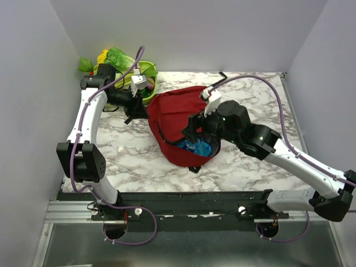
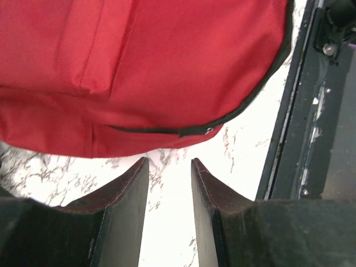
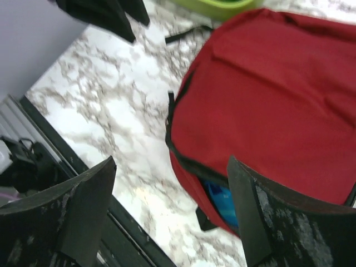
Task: Pack the student bag
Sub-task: Place the stationery in the student bag, then zip the student bag at the center of the board.
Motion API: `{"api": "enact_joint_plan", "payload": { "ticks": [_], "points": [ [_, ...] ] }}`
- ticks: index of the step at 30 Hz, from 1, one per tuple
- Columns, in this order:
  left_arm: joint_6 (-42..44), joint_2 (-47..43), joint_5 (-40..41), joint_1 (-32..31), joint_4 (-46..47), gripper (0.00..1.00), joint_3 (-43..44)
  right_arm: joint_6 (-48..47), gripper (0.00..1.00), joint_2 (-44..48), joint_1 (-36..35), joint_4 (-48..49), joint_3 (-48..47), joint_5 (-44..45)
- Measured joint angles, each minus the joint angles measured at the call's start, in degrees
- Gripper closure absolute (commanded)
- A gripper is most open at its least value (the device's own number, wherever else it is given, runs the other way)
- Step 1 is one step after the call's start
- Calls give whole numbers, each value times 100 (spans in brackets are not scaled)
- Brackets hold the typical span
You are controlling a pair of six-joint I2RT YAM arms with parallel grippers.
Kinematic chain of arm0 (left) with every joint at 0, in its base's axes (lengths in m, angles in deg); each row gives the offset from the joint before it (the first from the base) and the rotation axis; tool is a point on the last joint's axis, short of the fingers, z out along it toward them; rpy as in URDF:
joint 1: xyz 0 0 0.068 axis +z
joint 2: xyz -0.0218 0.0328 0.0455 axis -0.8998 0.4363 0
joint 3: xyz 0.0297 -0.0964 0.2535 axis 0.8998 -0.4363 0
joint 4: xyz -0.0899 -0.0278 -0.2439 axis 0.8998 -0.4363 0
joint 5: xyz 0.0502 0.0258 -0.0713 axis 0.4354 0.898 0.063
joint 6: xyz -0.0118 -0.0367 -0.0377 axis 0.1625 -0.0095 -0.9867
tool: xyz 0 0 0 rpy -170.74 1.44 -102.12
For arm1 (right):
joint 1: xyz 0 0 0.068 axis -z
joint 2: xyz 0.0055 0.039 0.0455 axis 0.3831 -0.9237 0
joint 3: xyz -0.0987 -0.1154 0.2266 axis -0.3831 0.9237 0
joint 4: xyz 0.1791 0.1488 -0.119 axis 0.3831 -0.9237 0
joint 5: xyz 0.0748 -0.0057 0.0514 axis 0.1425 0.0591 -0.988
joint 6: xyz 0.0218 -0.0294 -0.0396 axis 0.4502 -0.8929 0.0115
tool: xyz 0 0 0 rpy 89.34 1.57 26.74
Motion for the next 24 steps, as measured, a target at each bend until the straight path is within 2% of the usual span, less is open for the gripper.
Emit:
{"api": "enact_joint_plan", "payload": {
  "ticks": [1,5,8,9,10,13,14,17,24],
  "points": [
    [144,28,-4,131,-35,57,0,-44,0,-116,0,-46,-249,-7],
    [446,2,-2,315,-105,58,-341,-229,0,-835,-94,-94,-1110,-11],
    [402,-111,9,385,-101,59,-844,-398,0,-1377,-186,103,-1163,-39],
    [356,-144,15,413,-76,59,-984,-476,3,-1611,-197,173,-1167,-90],
    [249,-203,15,483,-4,60,-1143,-560,10,-1871,-199,201,-1207,-146],
    [15,-330,11,737,201,60,-1399,-879,20,-2828,-203,170,-1622,-337],
    [-28,-345,4,820,238,60,-1419,-975,27,-3104,-203,175,-1755,-415],
    [-50,-352,0,999,343,60,-1460,-1187,37,-3580,-195,142,-1921,-590],
    [96,-350,-9,1010,448,60,-1801,-1257,43,-3727,-103,140,-2011,-927]
  ]
}}
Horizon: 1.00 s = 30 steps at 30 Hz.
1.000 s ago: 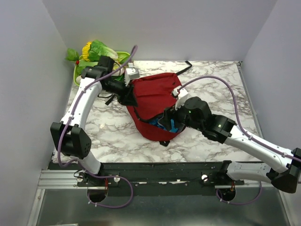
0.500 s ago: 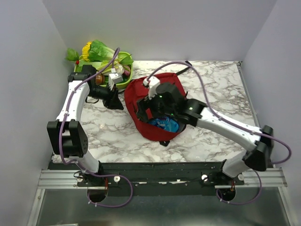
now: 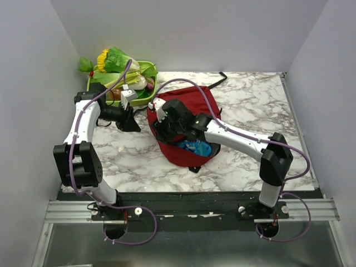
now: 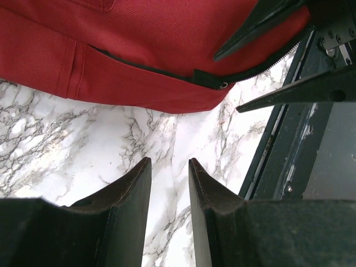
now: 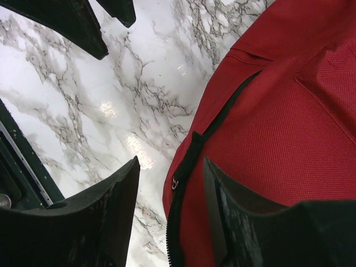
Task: Pack the student bag
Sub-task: Zip the student bag at the center of the board.
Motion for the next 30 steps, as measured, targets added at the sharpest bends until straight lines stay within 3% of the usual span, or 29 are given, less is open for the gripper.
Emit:
{"api": "enact_joint_plan", "payload": {
  "ticks": [11,19,23,30],
  "points": [
    [409,15,-4,0,-61,59,0,17,44,-251,63,42,0,-179],
    [509,7,-2,-33,2,59,-166,4,78,-483,63,61,-205,-175],
    [498,-13,0,-98,109,59,-297,-13,100,-505,63,52,-245,-181],
    [310,-284,17,-459,664,58,-684,-7,99,-485,70,44,-243,-192]
  ]
}}
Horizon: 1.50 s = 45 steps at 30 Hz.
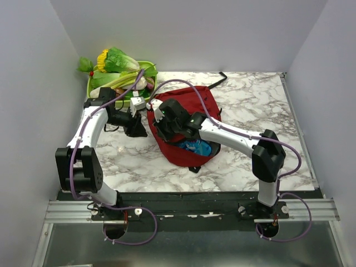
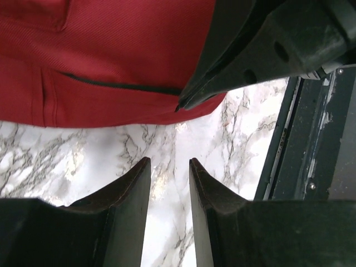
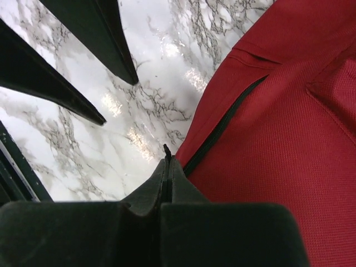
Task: Pack the student bag
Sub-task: Zip the student bag at the center of the board.
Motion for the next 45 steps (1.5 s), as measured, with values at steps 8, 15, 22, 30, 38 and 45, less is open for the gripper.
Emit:
{"api": "enact_joint_plan", "payload": {
  "ticks": [8,15,22,30,38,45],
  "points": [
    [-44,-24,-39,-686,855,56,-275,223,100,634,50,114,828,-118],
    [1027,734,-118,-876,605,51,181,581,99,1259,46,693,1718,-348],
    [2256,988,17,-1095,90,50,365,925,99,1344,48,1051,1904,-505],
    [3123,990,61,-1239,-151,50,439,1154,100,1453,59,1224,2098,-511],
    [3716,979,208,-1464,-68,48,302,1272,100,1519,63,1410,2339,-516],
    [4236,975,382,-1545,-144,65,273,1252,99,1532,63,1453,2356,-549]
  ]
}}
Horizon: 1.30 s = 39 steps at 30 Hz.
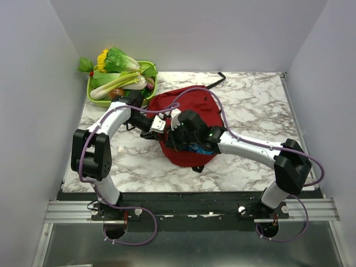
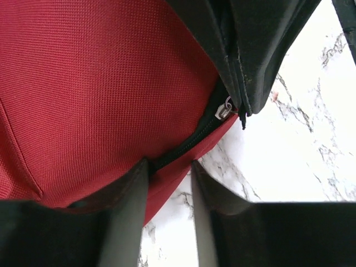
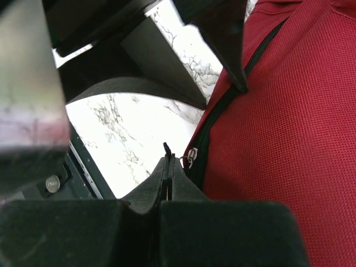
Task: Pack the student bag
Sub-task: Zip the student bag at the center of the board.
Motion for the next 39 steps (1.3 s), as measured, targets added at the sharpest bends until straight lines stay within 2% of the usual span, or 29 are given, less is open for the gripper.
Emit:
{"api": "enact_joint_plan", "payload": {
  "ticks": [1,3,4,5,14,27,33,39],
  "points": [
    [42,-9,0,7,11,76,-15,-7,99,0,-2,0,0,-9],
    [79,-79,-2,11,122,87,-140,-42,99,0,-2,-33,2,-28],
    [79,-142,-2,17,181,98,-227,-59,99,0,-4,-46,2,-46],
    [68,-199,-7,24,245,100,-306,-94,99,2,-17,-59,2,-68],
    [-175,-525,55,63,520,100,-568,-188,100,85,-24,-81,31,-81],
    [-44,-717,79,400,376,100,-564,219,100,1751,166,-127,1327,334],
    [-50,-772,129,444,376,100,-564,380,99,2444,166,-437,1899,468],
    [-114,-791,129,496,411,98,-564,404,99,2973,212,-723,2072,758]
  ]
}}
